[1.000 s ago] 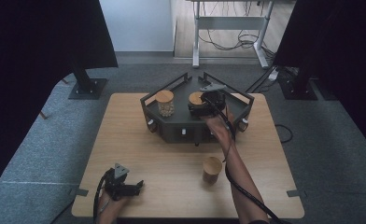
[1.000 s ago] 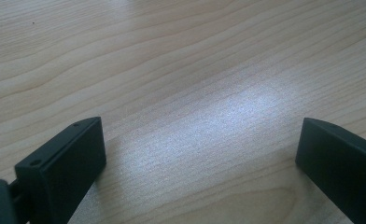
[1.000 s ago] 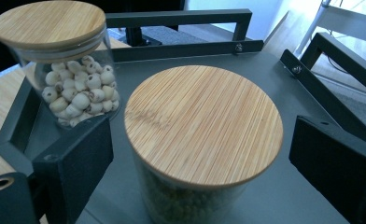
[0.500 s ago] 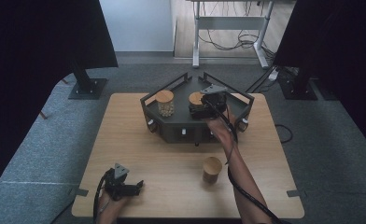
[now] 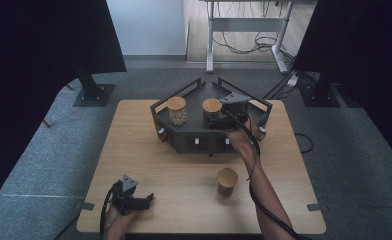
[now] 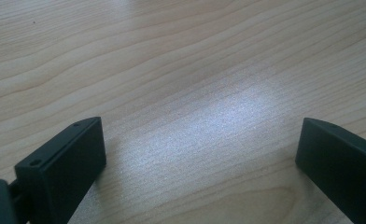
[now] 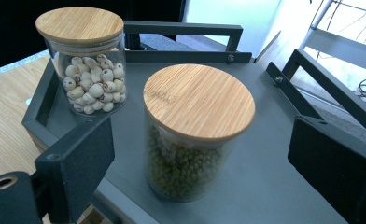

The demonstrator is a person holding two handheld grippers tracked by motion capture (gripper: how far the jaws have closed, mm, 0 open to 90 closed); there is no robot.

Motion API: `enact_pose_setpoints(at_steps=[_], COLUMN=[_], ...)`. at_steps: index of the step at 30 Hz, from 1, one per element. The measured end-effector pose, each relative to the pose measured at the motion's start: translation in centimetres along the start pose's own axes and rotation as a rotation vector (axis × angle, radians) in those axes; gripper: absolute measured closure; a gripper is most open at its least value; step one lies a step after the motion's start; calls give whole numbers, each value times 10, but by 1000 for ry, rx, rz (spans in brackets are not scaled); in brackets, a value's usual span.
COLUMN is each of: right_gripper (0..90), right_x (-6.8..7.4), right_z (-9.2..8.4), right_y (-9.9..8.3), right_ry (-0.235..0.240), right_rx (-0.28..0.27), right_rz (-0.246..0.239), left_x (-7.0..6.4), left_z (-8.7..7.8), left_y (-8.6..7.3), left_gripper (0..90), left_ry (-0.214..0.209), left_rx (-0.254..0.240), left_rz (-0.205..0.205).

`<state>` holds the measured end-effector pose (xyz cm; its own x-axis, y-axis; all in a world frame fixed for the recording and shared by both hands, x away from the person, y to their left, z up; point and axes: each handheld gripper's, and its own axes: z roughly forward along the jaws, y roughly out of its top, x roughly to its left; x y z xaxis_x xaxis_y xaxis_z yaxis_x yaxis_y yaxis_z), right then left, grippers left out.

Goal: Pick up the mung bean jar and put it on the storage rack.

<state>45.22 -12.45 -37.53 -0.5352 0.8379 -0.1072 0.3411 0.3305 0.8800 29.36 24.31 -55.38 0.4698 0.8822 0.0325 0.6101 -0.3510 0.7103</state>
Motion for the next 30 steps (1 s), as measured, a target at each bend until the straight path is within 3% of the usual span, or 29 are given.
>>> enact_pose_setpoints(at_steps=[13, 30], right_gripper=[71, 82], right_x=[2, -9], right_z=[-22, -49], right_y=[-2, -28], right_ry=[0, -21], right_rx=[-15, -19], right_rz=[-25, -25], left_x=[0, -1], left_z=[0, 0], left_y=[0, -1], left_gripper=[14, 15], left_ry=[0, 2], left_rx=[-4, -4], left_rz=[-4, -6])
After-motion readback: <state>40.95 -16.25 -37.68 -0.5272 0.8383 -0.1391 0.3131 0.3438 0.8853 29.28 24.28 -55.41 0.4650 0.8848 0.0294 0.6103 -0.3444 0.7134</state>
